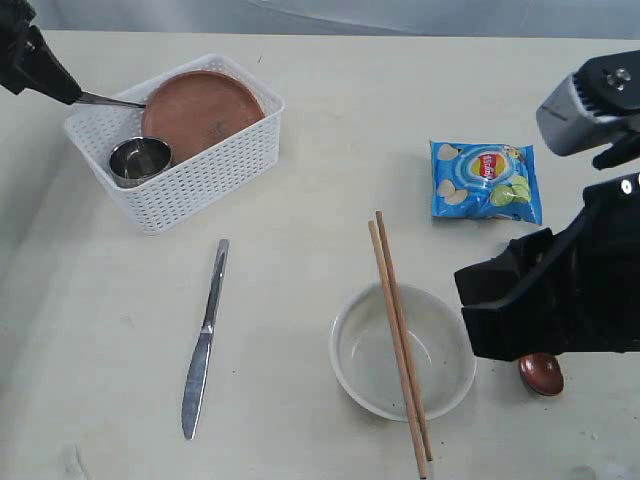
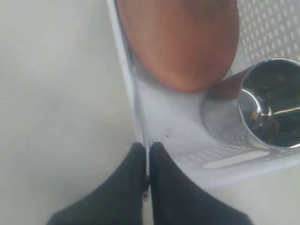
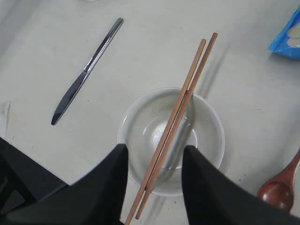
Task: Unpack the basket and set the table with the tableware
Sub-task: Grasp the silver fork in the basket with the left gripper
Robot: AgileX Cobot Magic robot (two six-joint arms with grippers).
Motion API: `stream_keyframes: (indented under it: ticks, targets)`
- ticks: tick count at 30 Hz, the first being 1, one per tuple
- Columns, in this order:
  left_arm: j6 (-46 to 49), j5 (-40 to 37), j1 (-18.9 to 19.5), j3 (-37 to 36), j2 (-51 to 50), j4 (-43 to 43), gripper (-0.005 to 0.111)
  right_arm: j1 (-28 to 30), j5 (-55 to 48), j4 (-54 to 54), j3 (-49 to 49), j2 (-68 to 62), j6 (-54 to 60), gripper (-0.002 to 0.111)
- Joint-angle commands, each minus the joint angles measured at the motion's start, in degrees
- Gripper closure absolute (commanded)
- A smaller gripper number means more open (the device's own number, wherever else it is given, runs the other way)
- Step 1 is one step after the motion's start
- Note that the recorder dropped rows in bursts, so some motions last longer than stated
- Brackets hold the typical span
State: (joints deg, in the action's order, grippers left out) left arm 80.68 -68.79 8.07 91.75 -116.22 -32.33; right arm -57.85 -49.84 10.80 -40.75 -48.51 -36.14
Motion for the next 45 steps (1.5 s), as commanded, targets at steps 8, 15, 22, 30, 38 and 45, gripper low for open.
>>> stream_keyframes:
  ticks: [8,15,22,30,38,45]
  targets:
    - [-2.2,-1.2,-0.2,3.3,0.3,-1.5,0.107,-0.2,0.0,-0.2,0.2,0.3,0.2,0.071]
    - [-3.3,-1.2,-0.2,4.2,1.4,-1.5,0.107,-0.2,0.0,-0.2,0.2,0.3,0.2,0.071]
    - [-3.5,-1.2,-0.2,4.2,3.0,-1.7,0.107,-0.2,0.0,-0.2,0.2,0.3,0.2,0.071]
    - [-3.6,-1.2,-0.2,4.2,3.7,-3.4,0.107,-0.2,0.0,-0.2,0.2,0.3,0.2,0.071]
    - [-3.6,-1.2,-0.2,4.2,3.7,-5.1,0.107,-0.2,0.0,-0.2,0.2,0.3,0.2,0.071]
    - [-3.4,-1.2,-0.2,5.0,3.7,-5.6,0.107,-0.2,0.0,-0.2,0.2,0.3,0.2,0.071]
